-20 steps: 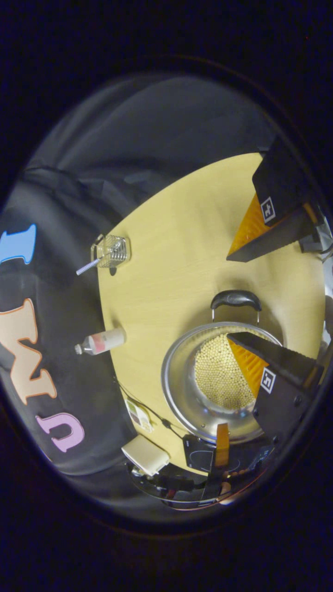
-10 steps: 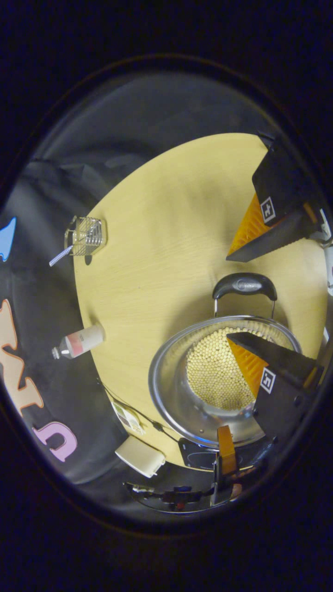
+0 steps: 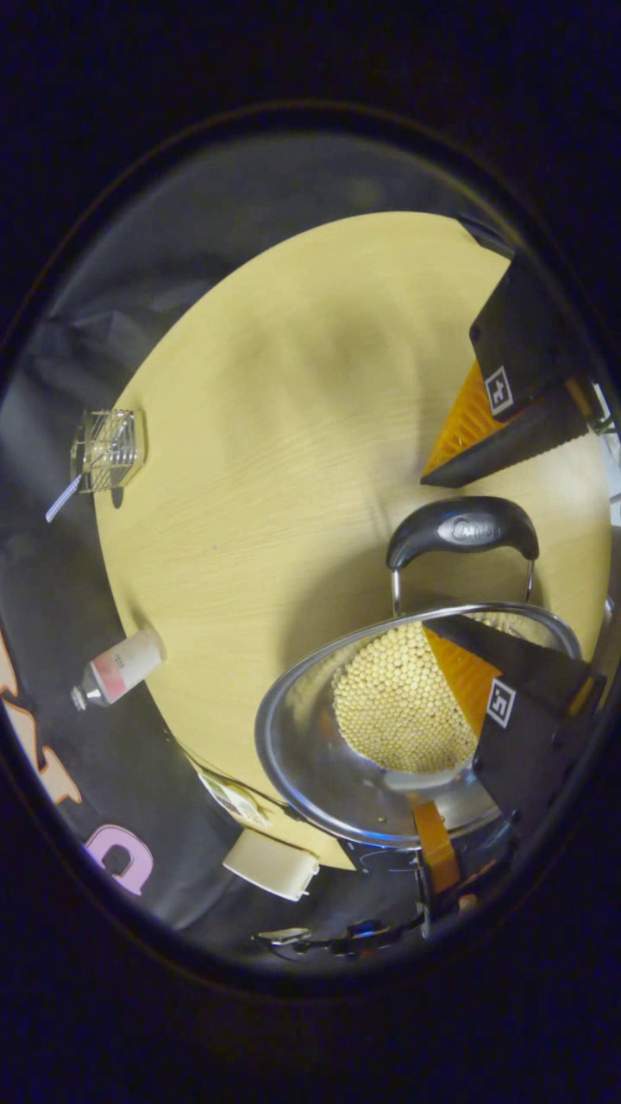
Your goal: First push the handle of the pot to place it horizontally, then grasp the pot with both hands and set it on the induction cooktop.
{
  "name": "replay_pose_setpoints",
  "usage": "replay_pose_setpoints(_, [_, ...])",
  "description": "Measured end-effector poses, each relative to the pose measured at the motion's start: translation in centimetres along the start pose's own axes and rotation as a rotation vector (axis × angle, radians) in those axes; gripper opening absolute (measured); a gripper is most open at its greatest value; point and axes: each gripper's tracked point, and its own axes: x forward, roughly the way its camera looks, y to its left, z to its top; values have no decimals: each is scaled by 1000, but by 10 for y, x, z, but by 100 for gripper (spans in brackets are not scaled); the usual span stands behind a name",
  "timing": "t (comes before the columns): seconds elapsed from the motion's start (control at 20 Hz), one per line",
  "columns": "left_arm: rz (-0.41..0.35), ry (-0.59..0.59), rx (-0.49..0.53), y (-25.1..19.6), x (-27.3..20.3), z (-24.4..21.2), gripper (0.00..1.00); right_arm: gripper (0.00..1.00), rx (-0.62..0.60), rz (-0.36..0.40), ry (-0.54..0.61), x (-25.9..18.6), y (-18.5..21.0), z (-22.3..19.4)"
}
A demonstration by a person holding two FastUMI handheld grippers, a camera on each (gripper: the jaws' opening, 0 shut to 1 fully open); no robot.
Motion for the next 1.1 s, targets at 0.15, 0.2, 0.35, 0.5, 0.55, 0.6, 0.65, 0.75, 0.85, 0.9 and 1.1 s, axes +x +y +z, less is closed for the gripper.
replay_pose_setpoints(0.15, [-1,12,-17,-1,1,-1,67,74,71,40,19,5,9,-3])
replay_pose_setpoints(0.2, [0,13,-17,-1,3,-2,67,67,73,40,24,4,7,-4])
replay_pose_setpoints(0.35, [-1,16,-15,-1,4,-1,69,61,64,36,14,1,8,-3])
replay_pose_setpoints(0.5, [-13,0,-25,-1,5,1,65,56,74,32,6,0,8,-3])
replay_pose_setpoints(0.55, [-16,0,-25,-1,5,1,63,56,73,30,3,0,8,-3])
replay_pose_setpoints(0.6, [-17,-2,-20,-1,4,1,65,56,72,29,0,-1,8,-4])
replay_pose_setpoints(0.65, [-17,1,-21,0,4,-1,63,56,69,27,-1,-2,8,-5])
replay_pose_setpoints(0.75, [-20,-1,-23,0,3,-3,63,56,69,29,-6,-3,9,-7])
replay_pose_setpoints(0.85, [-21,-1,-23,2,0,-8,63,55,54,24,-12,-10,9,-11])
replay_pose_setpoints(0.9, [-21,0,-22,3,-2,-10,62,55,47,24,-17,-11,9,-12])
replay_pose_setpoints(1.1, [-18,-9,-14,8,-9,-13,62,60,45,24,-32,-15,16,-13])
